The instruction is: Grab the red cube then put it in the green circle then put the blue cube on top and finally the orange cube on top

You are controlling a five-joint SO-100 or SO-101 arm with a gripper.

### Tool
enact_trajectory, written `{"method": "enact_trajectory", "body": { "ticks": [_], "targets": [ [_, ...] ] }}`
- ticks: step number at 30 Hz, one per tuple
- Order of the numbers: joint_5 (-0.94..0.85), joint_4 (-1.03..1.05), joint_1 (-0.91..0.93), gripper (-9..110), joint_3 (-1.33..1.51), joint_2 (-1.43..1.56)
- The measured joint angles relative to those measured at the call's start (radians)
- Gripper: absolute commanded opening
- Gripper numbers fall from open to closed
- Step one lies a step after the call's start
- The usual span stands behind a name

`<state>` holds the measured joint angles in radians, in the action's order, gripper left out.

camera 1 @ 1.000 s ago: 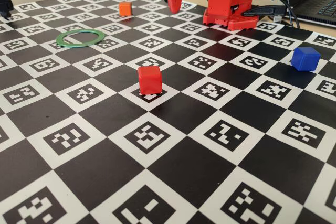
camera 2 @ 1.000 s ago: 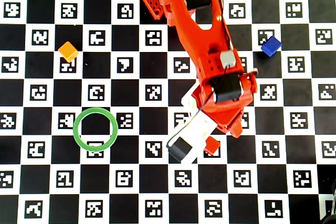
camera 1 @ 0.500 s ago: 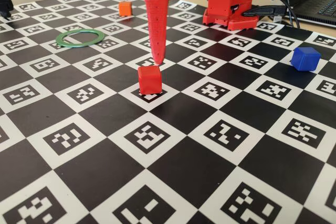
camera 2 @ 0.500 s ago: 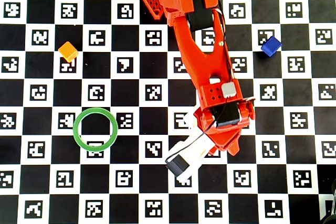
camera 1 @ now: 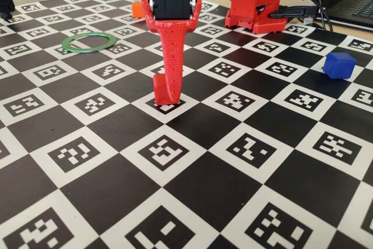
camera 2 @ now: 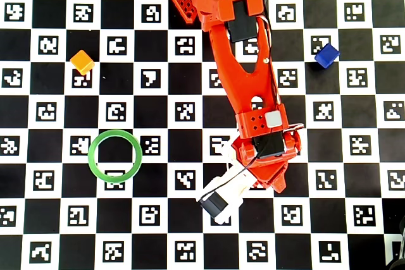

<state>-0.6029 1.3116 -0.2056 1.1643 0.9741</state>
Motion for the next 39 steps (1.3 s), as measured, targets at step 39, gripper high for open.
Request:
{"method": "enact_trajectory", "body": {
  "ticks": [39],
  "targets": [
    [-0.009, -0.06, 0.017, 21, -0.002, -0.054]
  ]
}}
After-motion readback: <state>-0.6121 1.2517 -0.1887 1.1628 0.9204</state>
